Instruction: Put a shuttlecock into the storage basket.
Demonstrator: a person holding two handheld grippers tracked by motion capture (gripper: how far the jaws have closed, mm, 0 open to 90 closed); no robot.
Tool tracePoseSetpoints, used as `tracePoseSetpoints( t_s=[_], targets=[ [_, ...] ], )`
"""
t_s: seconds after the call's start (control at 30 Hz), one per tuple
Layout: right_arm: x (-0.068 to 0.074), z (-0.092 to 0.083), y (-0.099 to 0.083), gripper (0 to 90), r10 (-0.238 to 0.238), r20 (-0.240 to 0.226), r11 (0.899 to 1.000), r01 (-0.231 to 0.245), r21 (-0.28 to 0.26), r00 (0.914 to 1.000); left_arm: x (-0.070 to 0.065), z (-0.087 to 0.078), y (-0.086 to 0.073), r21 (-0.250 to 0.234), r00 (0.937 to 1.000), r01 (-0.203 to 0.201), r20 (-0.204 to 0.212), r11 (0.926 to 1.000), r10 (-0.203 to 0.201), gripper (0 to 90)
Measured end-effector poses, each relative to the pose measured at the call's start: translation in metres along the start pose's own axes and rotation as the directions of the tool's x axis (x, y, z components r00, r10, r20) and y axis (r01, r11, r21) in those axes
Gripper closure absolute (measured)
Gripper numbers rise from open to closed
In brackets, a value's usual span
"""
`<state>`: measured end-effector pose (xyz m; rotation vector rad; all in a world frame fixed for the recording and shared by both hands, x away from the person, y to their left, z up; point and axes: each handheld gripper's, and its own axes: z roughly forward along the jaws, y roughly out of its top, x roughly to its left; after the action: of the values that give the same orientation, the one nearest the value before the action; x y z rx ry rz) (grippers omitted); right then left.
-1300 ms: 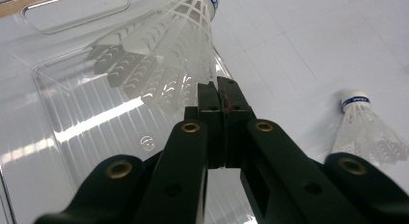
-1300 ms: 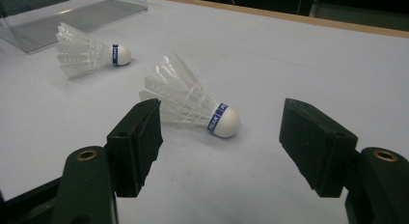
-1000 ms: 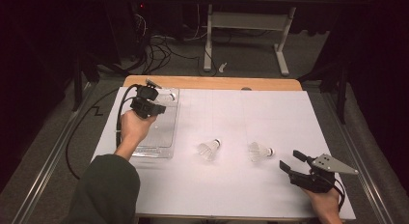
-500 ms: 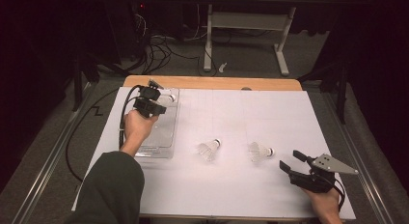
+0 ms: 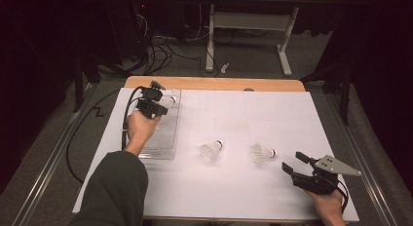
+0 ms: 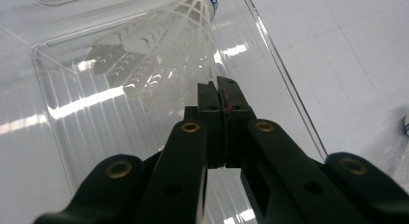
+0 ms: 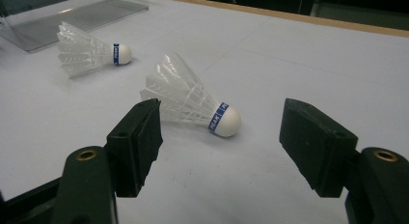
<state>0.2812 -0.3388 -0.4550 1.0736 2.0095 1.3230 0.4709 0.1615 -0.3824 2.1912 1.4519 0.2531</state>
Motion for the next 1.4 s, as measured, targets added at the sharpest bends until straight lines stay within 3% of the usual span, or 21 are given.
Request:
tracePoseSetpoints(
  t_s=[0.2, 0.3, 0.53, 0.67, 0.9, 1.1, 1.4],
  targets=[
    [0.0, 0.0, 0.0, 31.8, -0.001, -0.001, 1.0, 0.001, -0.001, 1.0, -0.001, 0.004, 0.001, 0.0, 1.0, -0.001, -0.001, 1.0, 0.001, 88.5],
    [0.0, 0.0, 0.0, 31.8, 0.0, 0.001, 1.0, 0.0, -0.005, 1.0, 0.0, 0.004, 0.0, 0.003, 0.9998, 0.018, 0.005, 0.9998, -0.018, 75.1],
    [-0.001, 0.0, 0.0, 31.8, 0.0, 0.004, 1.0, 0.0, -0.005, 1.0, 0.0, 0.0, -0.006, -0.016, 0.9997, 0.025, 0.003, 0.9996, -0.025, 59.9],
    [-0.001, 0.0, 0.0, 32.0, -0.002, 0.004, 1.0, 0.002, -0.006, 1.0, 0.001, -0.001, -0.009, -0.022, 0.9994, 0.034, -0.002, 0.9992, -0.034, 55.6],
    [-0.001, 0.0, 0.0, 32.0, -0.001, 0.005, 1.0, 0.002, -0.007, 1.0, -0.003, -0.007, -0.012, -0.057, 0.9998, 0.017, -0.001, 0.9982, -0.017, 52.6],
    [-0.001, -0.001, 0.0, 32.1, -0.002, 0.005, 1.0, 0.002, -0.008, 1.0, -0.007, -0.012, -0.018, -0.091, 0.9997, 0.004, -0.023, 0.9959, -0.006, 44.2],
    [-0.001, -0.001, 0.0, 32.1, -0.003, 0.005, 1.0, 0.003, -0.008, 1.0, -0.009, -0.02, -0.026, -0.124, 1.0, -0.005, -0.008, 0.9923, 0.004, 42.0]
  ],
)
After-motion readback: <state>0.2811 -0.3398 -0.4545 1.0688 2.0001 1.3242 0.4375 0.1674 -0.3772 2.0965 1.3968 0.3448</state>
